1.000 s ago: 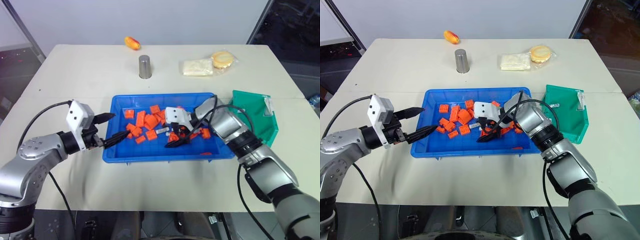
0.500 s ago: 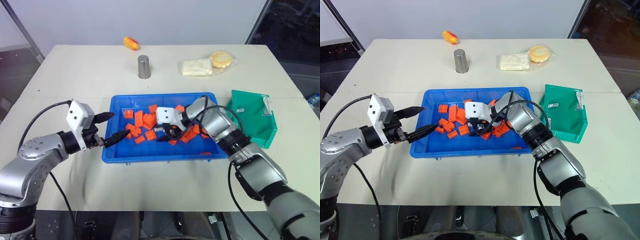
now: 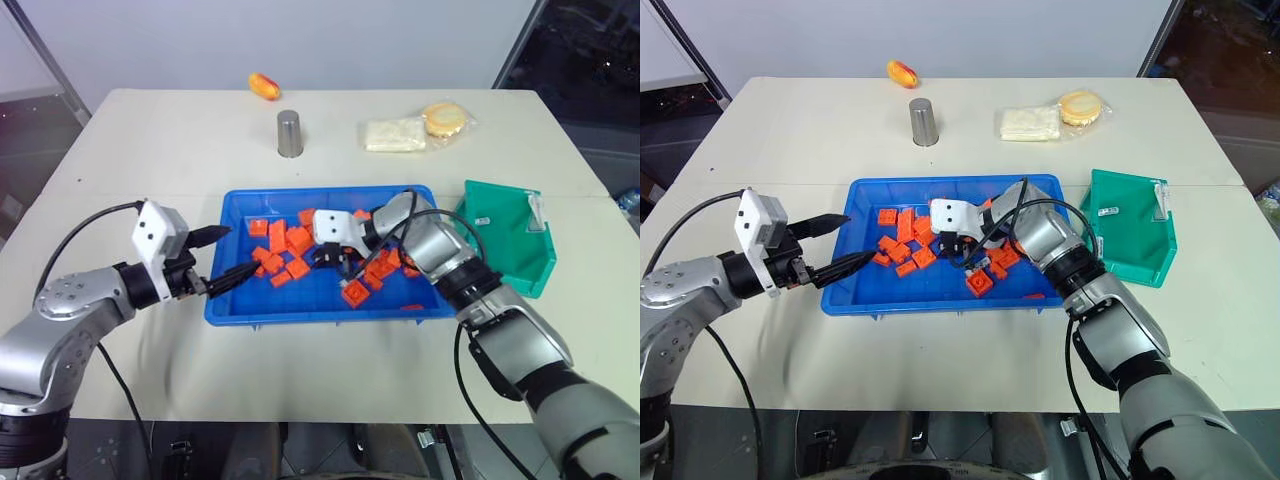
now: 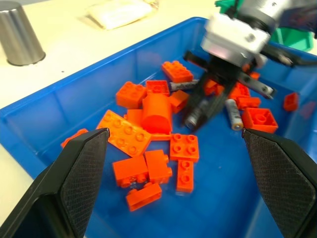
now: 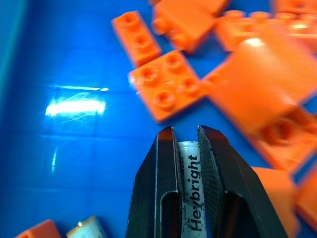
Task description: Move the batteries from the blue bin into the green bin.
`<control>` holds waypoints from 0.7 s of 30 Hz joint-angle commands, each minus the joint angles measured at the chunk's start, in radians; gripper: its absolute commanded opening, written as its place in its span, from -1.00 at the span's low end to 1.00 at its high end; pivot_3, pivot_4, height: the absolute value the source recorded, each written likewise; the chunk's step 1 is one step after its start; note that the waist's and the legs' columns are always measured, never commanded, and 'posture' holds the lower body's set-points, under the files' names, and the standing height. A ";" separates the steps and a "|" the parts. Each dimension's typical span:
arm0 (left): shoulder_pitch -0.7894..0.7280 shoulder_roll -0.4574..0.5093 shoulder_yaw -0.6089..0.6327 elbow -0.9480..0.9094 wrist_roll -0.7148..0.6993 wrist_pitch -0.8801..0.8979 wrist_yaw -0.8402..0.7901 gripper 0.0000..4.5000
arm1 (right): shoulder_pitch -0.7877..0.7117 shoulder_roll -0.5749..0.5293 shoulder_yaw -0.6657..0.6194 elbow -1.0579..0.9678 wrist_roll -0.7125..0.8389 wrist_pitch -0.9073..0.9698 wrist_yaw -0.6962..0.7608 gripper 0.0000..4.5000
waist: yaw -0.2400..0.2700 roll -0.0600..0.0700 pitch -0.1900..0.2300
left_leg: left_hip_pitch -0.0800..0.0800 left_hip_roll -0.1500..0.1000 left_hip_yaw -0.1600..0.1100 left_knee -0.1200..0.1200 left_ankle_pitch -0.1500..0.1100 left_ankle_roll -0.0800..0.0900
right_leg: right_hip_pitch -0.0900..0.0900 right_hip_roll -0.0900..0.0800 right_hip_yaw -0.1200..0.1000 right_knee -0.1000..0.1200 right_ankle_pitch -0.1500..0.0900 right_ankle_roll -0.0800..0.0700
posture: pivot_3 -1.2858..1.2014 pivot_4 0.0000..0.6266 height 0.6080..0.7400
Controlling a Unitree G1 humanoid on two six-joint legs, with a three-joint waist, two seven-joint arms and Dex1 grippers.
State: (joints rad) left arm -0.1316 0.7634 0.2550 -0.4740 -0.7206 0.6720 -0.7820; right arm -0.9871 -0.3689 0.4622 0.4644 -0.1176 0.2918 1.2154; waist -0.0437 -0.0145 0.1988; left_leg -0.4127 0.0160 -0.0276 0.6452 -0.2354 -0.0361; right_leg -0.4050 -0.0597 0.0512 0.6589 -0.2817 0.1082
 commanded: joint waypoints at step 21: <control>-0.424 -0.049 -0.266 0.274 0.069 -0.111 -0.320 1.00 | 0.196 -0.757 -0.367 -0.331 0.030 0.197 -0.001 -0.98 | 0.020 0.001 0.001 | -0.004 0.000 0.002 0.000 0.000 0.000 | -0.001 0.000 0.000 -0.005 0.000 0.000 | 0.03 -0.52 1.00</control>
State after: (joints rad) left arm -0.5339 0.7138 -0.0195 -0.2079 -0.6636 0.5894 -1.0865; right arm -0.7909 -1.0886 0.1451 0.1765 -0.0750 0.4949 1.2326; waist -0.0237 -0.0138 0.1997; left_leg -0.4162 0.0158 -0.0255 0.6453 -0.2354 -0.0358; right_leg -0.4064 -0.0595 0.0516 0.6540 -0.2816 0.1087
